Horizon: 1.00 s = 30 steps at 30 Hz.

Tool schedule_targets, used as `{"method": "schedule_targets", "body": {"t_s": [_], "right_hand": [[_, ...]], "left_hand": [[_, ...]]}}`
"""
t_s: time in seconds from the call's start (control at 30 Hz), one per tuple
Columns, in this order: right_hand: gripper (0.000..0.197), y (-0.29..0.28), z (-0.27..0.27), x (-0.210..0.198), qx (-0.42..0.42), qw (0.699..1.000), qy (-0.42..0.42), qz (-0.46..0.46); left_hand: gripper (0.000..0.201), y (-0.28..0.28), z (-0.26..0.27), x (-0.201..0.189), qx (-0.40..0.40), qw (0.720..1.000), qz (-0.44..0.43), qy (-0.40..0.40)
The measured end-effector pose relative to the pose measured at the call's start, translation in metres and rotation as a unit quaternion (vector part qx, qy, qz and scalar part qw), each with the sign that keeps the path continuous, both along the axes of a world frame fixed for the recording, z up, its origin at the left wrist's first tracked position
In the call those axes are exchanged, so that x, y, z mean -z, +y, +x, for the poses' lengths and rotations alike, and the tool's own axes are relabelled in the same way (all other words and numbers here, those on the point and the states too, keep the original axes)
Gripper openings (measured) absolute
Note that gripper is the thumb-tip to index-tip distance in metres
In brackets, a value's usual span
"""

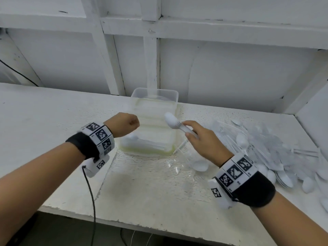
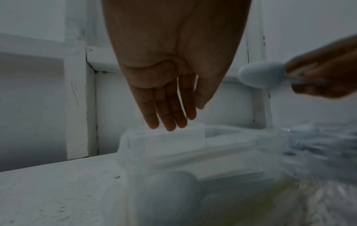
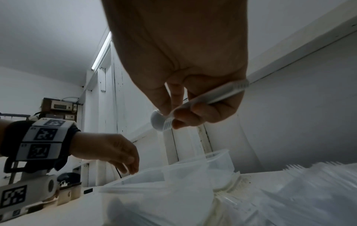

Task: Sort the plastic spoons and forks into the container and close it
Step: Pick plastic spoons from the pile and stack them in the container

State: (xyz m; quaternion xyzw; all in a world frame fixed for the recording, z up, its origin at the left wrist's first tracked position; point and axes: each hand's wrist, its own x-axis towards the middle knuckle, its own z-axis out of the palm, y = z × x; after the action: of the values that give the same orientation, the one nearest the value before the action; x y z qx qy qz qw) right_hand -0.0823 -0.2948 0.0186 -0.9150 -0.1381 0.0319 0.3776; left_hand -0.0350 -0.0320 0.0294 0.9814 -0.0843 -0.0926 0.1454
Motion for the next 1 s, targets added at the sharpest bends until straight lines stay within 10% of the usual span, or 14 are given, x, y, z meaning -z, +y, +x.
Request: {"method": "schedule_targets", "body": {"t_s": [0.43, 1.0], "right_hand": [[0.040, 0.083, 0.080, 0.008, -0.036, 0.996, 0.047, -0.067], [0.032, 0.124, 0.096, 0.031, -0.117, 0.965, 0.076, -0.222]], "left_hand": [[0.036, -0.005, 0.039, 0.043, 0.076, 0.967, 0.201, 0.137], [0.027, 0.007, 0.039, 0.030, 0.123, 0.974, 0.141, 0.128]]}}
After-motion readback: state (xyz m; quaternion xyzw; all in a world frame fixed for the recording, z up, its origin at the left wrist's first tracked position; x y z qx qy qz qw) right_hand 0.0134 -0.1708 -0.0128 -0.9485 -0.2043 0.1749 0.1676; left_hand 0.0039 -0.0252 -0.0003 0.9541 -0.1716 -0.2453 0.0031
